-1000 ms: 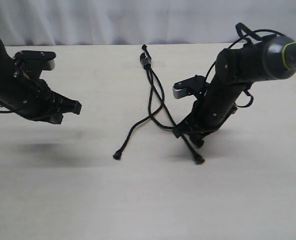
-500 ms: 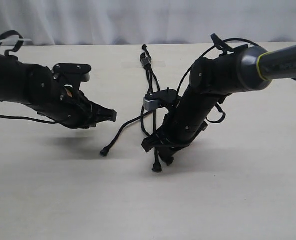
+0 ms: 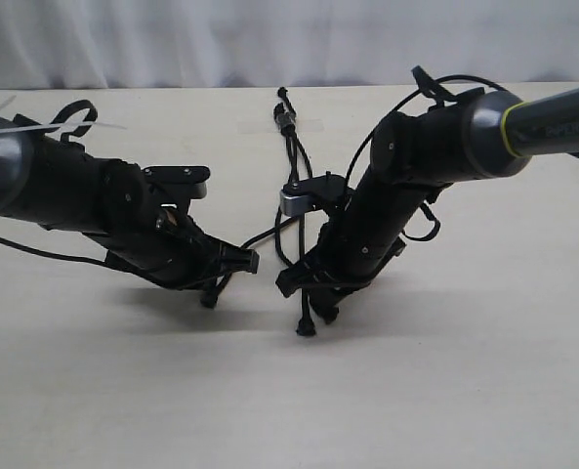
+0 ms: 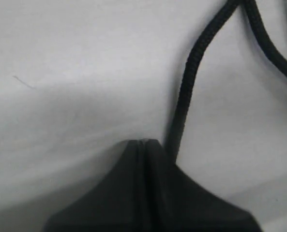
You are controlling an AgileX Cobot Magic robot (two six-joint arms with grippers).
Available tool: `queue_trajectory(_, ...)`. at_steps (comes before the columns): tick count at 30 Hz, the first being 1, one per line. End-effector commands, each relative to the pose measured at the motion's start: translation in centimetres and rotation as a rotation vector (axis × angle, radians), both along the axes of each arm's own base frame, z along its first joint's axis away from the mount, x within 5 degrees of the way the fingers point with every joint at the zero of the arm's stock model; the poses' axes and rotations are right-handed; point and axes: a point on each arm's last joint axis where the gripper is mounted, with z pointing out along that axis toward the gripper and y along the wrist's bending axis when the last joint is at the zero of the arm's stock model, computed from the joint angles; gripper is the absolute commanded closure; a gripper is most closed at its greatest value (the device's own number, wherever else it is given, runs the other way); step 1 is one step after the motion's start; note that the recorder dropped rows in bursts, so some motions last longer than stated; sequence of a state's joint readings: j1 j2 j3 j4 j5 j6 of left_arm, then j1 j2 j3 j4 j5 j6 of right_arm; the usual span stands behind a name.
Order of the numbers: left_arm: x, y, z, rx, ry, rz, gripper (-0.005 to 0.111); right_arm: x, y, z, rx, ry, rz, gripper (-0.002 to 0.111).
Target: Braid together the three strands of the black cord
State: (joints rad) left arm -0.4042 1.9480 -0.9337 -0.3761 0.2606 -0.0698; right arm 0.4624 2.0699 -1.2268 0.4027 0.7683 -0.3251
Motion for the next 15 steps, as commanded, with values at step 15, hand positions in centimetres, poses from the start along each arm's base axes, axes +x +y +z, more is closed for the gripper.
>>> queue_trajectory(15, -1.6, -1.7, -0.1, -0.038, 0.103, 0.003, 0.107, 0.0, 0.0, -1.5, -0.012, 0.014, -0.094, 0.104)
